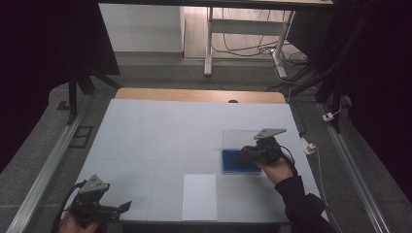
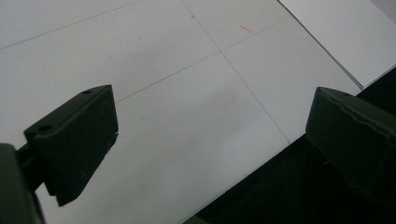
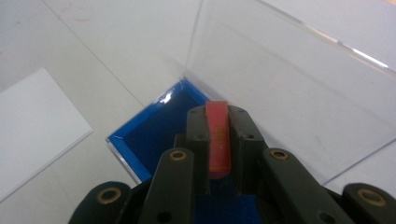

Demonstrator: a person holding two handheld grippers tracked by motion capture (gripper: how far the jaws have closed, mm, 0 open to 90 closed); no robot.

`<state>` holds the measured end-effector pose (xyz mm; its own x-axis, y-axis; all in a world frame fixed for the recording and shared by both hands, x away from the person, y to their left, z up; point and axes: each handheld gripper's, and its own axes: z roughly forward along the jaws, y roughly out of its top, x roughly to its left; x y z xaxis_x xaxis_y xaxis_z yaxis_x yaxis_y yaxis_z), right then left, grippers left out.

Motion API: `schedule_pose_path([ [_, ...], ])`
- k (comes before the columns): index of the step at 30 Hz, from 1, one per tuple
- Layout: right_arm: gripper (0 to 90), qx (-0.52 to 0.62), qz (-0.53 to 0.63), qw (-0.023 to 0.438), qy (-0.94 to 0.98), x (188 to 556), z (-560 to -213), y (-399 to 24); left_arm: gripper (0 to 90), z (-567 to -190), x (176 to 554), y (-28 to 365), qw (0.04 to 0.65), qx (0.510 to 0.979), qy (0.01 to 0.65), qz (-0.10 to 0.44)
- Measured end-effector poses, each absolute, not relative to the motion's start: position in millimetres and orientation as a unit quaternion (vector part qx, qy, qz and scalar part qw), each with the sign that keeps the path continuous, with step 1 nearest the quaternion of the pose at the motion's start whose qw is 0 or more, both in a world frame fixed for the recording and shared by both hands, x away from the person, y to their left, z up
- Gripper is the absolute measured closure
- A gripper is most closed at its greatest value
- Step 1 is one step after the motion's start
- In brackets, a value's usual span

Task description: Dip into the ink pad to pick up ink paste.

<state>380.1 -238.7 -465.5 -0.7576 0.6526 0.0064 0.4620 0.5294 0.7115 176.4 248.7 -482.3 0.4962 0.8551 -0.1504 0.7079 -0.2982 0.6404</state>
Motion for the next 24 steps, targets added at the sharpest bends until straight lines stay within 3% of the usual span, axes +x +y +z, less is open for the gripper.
schedule_pose_path([
  [24,80.3,0.297,0.328,0.111,0.89,379,-483,-222,2.9,-482,176,249,0.333,0.798,0.49,0.111],
])
